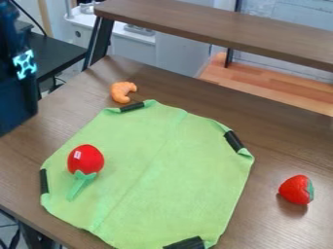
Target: Folds the cloth from the right to the left
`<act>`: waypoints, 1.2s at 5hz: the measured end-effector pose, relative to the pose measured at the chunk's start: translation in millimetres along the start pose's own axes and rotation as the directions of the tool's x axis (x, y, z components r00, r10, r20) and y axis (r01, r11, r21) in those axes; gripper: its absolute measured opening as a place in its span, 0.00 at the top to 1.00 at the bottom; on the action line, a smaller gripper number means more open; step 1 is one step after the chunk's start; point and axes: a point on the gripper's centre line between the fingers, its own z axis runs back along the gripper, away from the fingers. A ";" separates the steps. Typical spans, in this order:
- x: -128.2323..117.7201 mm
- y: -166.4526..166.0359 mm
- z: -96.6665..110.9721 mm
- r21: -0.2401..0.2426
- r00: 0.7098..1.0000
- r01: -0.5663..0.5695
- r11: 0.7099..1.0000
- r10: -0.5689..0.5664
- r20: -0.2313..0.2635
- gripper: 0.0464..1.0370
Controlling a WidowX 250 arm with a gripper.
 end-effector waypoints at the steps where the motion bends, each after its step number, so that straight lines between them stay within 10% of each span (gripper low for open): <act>1: 1.3 0.4 -3.6 0.004 1.000 -0.015 1.000 0.015 0.002 0.04; 4: 111.0 -26.3 -92.1 0.072 0.974 -0.182 0.981 0.170 0.150 0.04; 6: 187.4 -48.3 -134.2 0.030 0.872 -0.445 0.895 0.425 0.243 0.04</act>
